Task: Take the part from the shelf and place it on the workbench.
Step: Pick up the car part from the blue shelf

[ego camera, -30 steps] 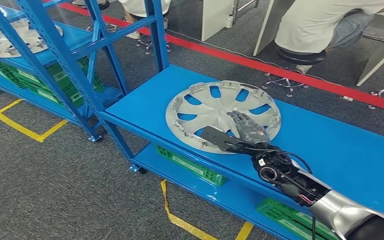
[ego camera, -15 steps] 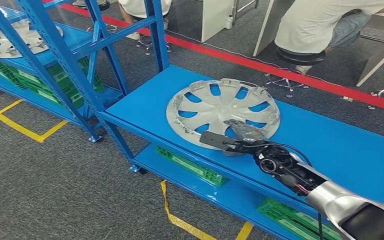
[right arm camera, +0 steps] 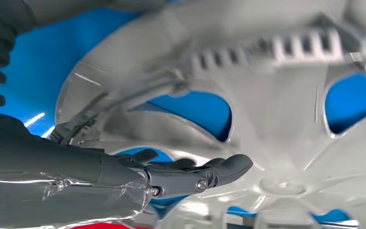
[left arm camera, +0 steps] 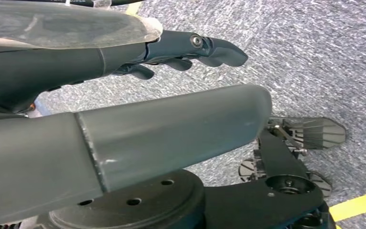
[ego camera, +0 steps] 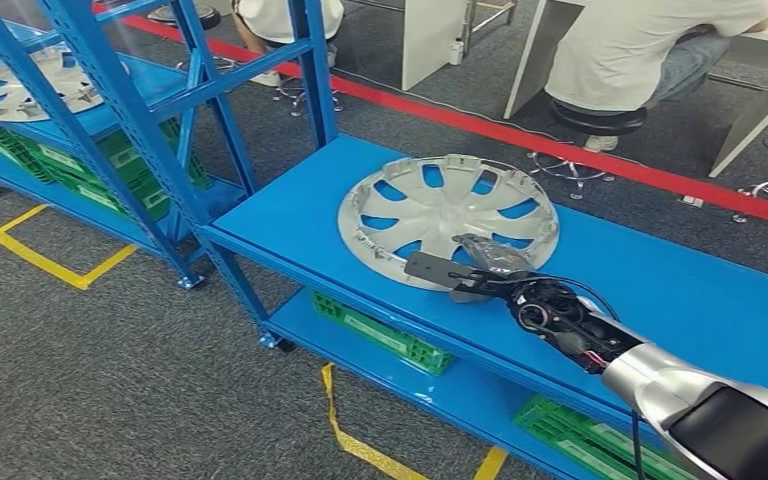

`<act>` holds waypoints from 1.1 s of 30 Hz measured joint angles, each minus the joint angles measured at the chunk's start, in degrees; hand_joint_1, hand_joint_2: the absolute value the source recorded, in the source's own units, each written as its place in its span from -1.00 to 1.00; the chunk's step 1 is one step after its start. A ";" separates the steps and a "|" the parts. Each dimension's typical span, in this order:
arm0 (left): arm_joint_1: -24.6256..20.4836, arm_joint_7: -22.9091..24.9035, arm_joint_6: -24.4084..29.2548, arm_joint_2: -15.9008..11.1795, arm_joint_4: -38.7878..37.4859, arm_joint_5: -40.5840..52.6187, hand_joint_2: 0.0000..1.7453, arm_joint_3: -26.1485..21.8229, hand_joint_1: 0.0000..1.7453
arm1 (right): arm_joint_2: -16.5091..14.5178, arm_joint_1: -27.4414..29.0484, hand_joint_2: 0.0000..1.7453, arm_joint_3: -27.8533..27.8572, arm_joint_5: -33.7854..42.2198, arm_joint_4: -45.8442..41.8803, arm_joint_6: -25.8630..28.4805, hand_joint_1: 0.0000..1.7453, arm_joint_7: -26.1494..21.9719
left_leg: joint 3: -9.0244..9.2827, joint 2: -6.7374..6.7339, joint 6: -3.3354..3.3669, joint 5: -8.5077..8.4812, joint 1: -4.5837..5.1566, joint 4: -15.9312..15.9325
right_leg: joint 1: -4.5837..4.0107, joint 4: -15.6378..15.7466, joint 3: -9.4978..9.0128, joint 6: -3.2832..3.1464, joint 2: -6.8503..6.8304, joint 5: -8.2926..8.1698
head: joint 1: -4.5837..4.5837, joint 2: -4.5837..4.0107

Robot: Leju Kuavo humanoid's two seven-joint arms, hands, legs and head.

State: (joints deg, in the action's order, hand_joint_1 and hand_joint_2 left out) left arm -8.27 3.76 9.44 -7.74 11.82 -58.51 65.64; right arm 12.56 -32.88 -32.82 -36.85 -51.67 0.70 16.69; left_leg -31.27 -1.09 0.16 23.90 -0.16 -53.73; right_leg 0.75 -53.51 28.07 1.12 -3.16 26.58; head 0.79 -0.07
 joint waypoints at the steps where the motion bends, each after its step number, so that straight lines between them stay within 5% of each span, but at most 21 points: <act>1: -0.06 0.00 -0.01 0.01 0.00 0.08 -1.00 0.00 -1.00 | -0.03 -0.12 1.00 -0.17 0.28 0.33 0.09 0.73 -0.22 | 0.03 0.00 0.00 0.00 0.00 0.00 | 0.00 0.00 -0.04 -0.03 0.00 0.02 | 0.00 0.00; 23: -0.10 -0.01 -1.47 -0.02 0.00 -0.41 -1.00 0.00 -1.00 | -0.38 -1.61 1.00 -2.37 1.90 2.67 1.07 0.86 -0.91 | 0.18 0.15 -0.12 0.13 -0.01 -0.01 | 0.00 0.00 -0.25 0.03 -0.06 0.09 | -0.06 0.00; 27: -0.09 -0.44 -2.02 -0.03 0.00 -0.96 1.00 -0.01 -1.00 | -0.40 -1.70 1.00 -2.45 1.98 2.69 1.39 1.00 -0.95 | 0.18 0.15 -0.12 0.14 -0.02 0.00 | 0.00 0.00 -0.26 0.04 -0.06 0.12 | -0.07 0.00; 33: 0.15 -2.02 -3.30 -0.10 0.00 -1.80 1.00 -0.09 -1.00 | -0.49 -1.06 1.00 -2.66 4.91 0.85 3.97 1.00 -5.95 | 0.17 0.14 -0.14 0.15 -0.02 0.00 | -0.01 0.00 -0.25 0.04 -0.05 0.12 | -0.03 0.00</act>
State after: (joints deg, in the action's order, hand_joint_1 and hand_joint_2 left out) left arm -8.11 1.74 6.15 -7.84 11.82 -60.31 65.54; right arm 12.07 -33.93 -35.48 -31.94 -50.83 4.67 10.74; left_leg -31.10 -0.95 0.02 24.05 -0.19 -53.73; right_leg 0.74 -53.51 27.81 1.16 -3.21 26.70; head 0.77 -0.07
